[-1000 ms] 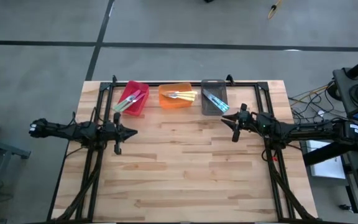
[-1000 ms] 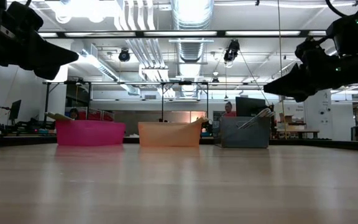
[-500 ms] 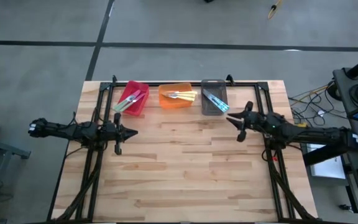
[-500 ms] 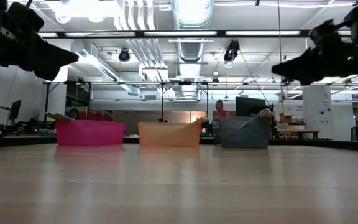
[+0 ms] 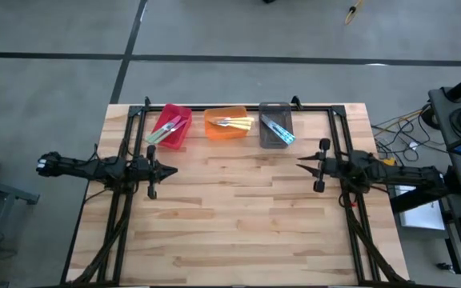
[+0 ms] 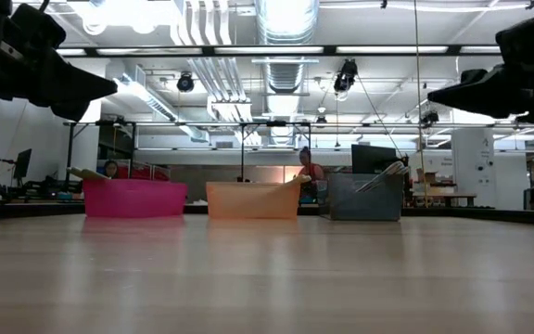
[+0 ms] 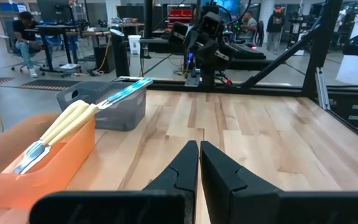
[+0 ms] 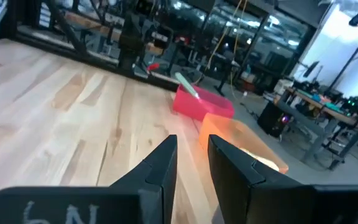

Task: Sort silverware by color (type)

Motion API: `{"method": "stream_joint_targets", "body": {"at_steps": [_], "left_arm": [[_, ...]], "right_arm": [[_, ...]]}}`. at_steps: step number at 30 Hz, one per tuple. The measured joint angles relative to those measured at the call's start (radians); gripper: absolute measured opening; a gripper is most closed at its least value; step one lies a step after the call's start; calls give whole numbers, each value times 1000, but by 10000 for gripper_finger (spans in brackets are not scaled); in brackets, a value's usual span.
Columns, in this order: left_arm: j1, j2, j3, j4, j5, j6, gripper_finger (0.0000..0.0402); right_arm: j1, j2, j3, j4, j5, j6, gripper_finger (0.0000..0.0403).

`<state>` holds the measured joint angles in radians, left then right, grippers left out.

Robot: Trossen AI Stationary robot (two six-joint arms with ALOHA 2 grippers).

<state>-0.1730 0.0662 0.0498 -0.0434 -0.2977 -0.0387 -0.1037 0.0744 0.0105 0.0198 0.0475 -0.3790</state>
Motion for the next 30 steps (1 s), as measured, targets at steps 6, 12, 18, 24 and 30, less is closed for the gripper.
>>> {"method": "stream_joint_targets", "body": {"at_steps": [6,12,18,24,30], "left_arm": [[0,-1,0,-2,0,0,0],[1,0,0,-2,1,0,0],[1,7,0,-3,1,0,0],[1,7,0,-2,1,0,0],[1,8,0,-2,1,0,0]], "right_arm": [[1,-74,0,10,4,12,86],[1,-43,0,93,6,12,76],[1,-27,0,86,6,12,75],[1,-23,0,89,6,12,84],[1,-19,0,89,6,12,85]]}}
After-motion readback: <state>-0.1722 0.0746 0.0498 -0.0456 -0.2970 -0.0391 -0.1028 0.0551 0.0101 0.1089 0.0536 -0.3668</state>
